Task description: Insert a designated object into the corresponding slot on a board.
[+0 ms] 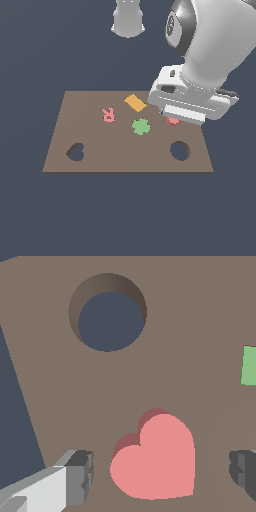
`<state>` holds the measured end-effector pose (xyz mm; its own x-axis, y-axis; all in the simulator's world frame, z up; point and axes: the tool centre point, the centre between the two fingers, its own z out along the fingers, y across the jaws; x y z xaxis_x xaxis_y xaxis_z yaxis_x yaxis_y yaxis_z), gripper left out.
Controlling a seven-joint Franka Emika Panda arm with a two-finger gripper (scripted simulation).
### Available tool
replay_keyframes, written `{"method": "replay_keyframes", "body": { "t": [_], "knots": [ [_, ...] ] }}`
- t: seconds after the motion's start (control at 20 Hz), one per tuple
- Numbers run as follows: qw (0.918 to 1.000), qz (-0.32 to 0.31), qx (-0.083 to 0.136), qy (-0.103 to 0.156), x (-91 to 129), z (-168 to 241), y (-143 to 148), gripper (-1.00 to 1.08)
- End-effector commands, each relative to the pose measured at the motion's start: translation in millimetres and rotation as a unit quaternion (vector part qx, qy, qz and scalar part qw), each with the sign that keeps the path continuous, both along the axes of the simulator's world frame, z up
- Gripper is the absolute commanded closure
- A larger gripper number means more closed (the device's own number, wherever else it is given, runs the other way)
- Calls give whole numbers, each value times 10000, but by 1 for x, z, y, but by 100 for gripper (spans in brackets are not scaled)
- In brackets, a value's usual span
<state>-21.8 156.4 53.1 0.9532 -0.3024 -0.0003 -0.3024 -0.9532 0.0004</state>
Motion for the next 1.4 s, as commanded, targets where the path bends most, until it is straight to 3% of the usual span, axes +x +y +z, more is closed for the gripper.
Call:
{"method": "replay_keyframes", "body": {
  "t": [0.0, 0.8, 0.85, 1.35],
  "knots": [
    [10000, -53, 0, -3, 1, -3, 3, -92],
    [10000, -63, 1, -2, 2, -23, 4, -92],
    [10000, -63, 1, -2, 2, -23, 4, 108],
    [10000, -60, 3, -3, 2, -23, 4, 108]
  ]
}}
